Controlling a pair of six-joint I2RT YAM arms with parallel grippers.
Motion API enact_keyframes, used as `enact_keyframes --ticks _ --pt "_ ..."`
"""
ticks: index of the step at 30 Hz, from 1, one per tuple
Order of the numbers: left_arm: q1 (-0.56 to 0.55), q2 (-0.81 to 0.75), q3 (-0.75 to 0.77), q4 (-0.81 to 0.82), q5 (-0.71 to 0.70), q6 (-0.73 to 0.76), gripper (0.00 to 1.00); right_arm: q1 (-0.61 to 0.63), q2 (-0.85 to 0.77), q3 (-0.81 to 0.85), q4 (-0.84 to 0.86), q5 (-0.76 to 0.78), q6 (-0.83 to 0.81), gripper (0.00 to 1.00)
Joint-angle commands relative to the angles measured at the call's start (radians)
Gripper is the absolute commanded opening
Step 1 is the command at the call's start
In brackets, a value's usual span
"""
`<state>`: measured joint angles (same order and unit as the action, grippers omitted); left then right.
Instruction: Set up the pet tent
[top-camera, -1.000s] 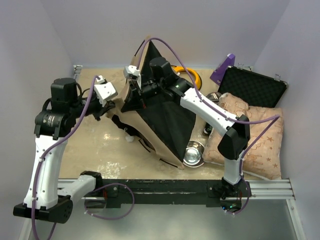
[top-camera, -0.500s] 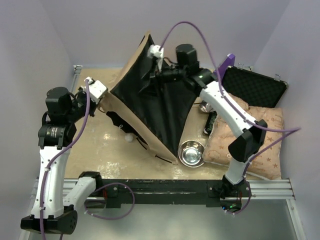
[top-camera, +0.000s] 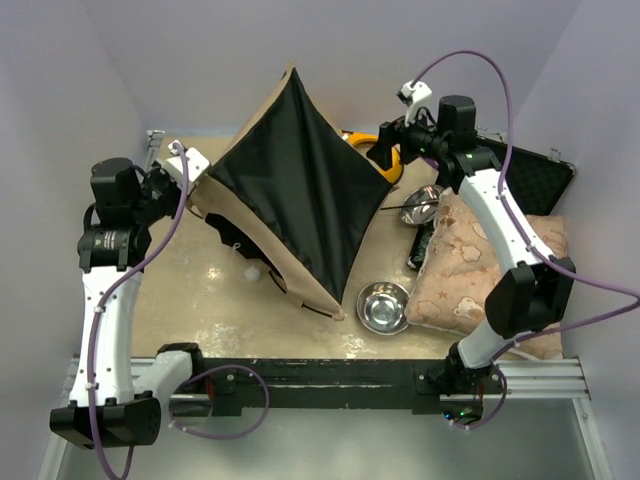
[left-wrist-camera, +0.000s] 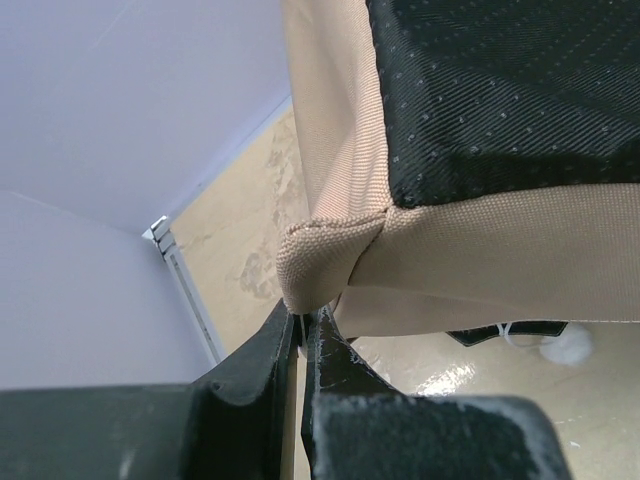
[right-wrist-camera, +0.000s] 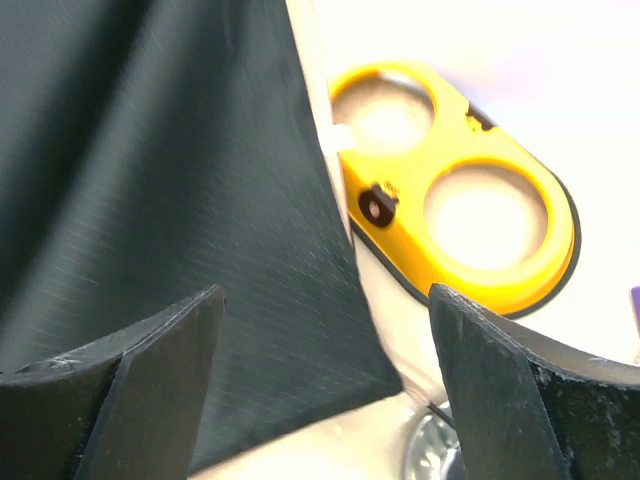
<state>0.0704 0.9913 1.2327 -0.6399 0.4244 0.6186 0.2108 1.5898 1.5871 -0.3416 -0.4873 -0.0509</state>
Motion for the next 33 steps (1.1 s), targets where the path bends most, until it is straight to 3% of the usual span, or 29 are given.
enact_keyframes --ticks 1,6,9,12,16,22,25,29,31,33 --pt "0.008 0.029 0.011 -0.053 -0.021 0.035 0.00 0.009 0.082 -0.003 -0.060 -0.017 -0.197 0.91" --pt "0.008 0.033 0.014 -0.063 -0.016 0.020 0.00 0.007 0.243 0.086 -0.135 -0.057 -0.320 0.91" --pt "0.008 0.026 0.013 -0.055 -0.032 0.001 0.00 0.007 0.341 0.155 -0.177 -0.106 -0.343 0.83" --pt "0.008 0.012 0.033 -0.031 -0.067 -0.035 0.00 0.007 0.415 0.247 -0.261 -0.224 -0.382 0.54" --pt "0.006 -0.016 0.060 0.064 -0.154 -0.114 0.00 0.012 0.421 0.312 -0.290 -0.370 -0.396 0.00" --pt "0.008 -0.043 0.022 0.227 -0.344 -0.180 0.00 0.044 0.349 0.338 -0.105 -0.412 -0.233 0.00" --pt "0.008 -0.043 0.008 0.281 -0.386 -0.180 0.00 0.065 0.319 0.317 0.019 -0.393 -0.118 0.00" --pt "0.008 -0.002 0.027 0.359 -0.414 -0.172 0.00 0.090 0.309 0.314 0.064 -0.369 -0.014 0.00" --pt "0.006 0.035 0.039 0.393 -0.420 -0.157 0.08 0.091 0.282 0.269 0.133 -0.344 0.075 0.00" --pt "0.008 0.081 0.051 0.416 -0.450 -0.131 0.28 0.090 0.245 0.211 0.219 -0.330 0.167 0.00"
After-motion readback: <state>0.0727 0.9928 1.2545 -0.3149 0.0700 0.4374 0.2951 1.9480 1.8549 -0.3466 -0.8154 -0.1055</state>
